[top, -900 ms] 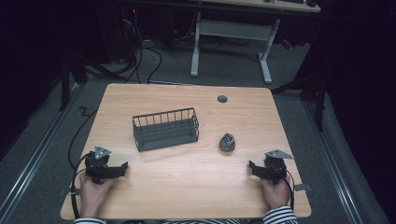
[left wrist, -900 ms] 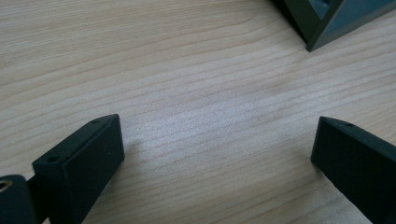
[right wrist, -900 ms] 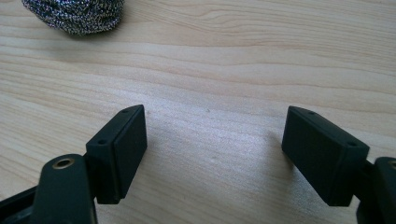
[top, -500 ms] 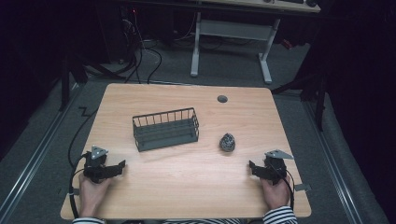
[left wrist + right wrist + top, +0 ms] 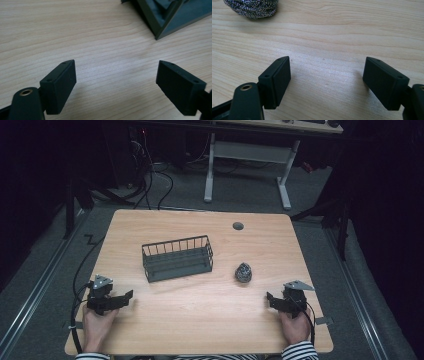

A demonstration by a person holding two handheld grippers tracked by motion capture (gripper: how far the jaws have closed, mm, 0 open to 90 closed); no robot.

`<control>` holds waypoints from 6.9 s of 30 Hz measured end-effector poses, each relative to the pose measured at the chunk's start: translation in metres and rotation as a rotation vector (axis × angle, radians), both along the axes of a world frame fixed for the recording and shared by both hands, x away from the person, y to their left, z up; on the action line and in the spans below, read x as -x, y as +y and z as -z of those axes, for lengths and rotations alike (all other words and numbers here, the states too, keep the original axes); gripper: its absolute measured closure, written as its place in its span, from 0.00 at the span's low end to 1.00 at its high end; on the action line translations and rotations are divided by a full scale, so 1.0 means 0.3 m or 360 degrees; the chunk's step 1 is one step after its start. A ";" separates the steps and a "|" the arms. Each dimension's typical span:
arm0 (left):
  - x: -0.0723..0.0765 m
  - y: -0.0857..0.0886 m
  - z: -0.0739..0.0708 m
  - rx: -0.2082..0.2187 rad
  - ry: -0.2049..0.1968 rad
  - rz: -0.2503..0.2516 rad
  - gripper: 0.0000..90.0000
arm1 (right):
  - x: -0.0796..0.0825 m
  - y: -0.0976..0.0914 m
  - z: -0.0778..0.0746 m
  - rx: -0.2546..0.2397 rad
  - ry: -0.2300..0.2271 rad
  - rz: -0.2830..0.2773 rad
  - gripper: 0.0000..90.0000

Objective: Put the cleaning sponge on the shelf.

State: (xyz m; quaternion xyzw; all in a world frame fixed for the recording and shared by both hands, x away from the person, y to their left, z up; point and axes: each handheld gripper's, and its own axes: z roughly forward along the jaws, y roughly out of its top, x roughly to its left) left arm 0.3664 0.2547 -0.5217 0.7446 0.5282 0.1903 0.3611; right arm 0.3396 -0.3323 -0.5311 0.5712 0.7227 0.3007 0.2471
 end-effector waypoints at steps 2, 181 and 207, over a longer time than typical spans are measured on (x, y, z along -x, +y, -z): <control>0.002 -0.002 -0.007 0.0011 -0.0005 0.0009 0.20 | 0.000 0.000 0.000 0.0000 -0.0001 -0.0002 0.25; -0.034 -0.072 -0.208 0.0151 -0.0095 0.0164 0.25 | 0.002 0.002 0.000 -0.0002 0.0004 -0.0010 0.25; -0.032 -0.021 0.010 -0.0101 0.0011 -0.0012 0.26 | 0.002 0.005 -0.001 0.0004 0.0004 0.0004 0.25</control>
